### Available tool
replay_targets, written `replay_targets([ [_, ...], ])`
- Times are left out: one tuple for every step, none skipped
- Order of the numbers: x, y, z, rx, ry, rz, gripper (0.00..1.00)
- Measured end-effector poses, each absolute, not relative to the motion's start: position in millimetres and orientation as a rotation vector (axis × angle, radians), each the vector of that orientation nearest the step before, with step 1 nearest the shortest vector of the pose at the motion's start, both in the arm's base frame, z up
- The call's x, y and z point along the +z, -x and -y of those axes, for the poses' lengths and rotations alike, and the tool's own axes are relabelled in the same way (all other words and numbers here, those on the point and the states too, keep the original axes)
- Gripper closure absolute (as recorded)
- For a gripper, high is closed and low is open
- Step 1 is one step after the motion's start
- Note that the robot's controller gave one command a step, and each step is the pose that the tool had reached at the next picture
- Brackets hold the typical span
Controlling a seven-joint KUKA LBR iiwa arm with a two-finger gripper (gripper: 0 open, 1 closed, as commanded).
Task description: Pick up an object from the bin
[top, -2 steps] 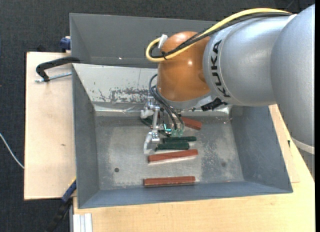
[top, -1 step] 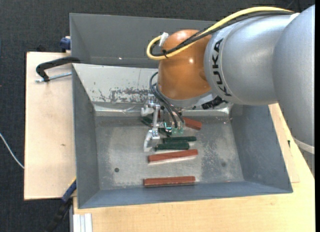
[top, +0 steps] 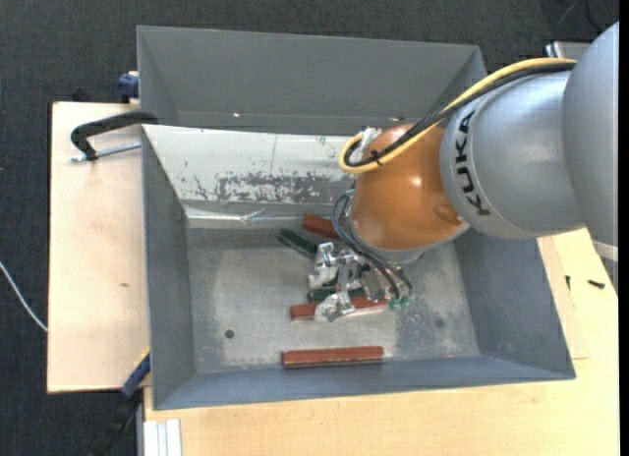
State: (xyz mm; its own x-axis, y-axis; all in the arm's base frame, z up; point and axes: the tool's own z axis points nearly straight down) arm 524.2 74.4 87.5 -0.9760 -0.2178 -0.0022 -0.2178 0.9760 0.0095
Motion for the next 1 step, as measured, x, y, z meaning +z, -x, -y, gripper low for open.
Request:
replay_targets([
  [77.7, -521.9, -68.6, 0.002, 0.34, -3.121, 0.0],
])
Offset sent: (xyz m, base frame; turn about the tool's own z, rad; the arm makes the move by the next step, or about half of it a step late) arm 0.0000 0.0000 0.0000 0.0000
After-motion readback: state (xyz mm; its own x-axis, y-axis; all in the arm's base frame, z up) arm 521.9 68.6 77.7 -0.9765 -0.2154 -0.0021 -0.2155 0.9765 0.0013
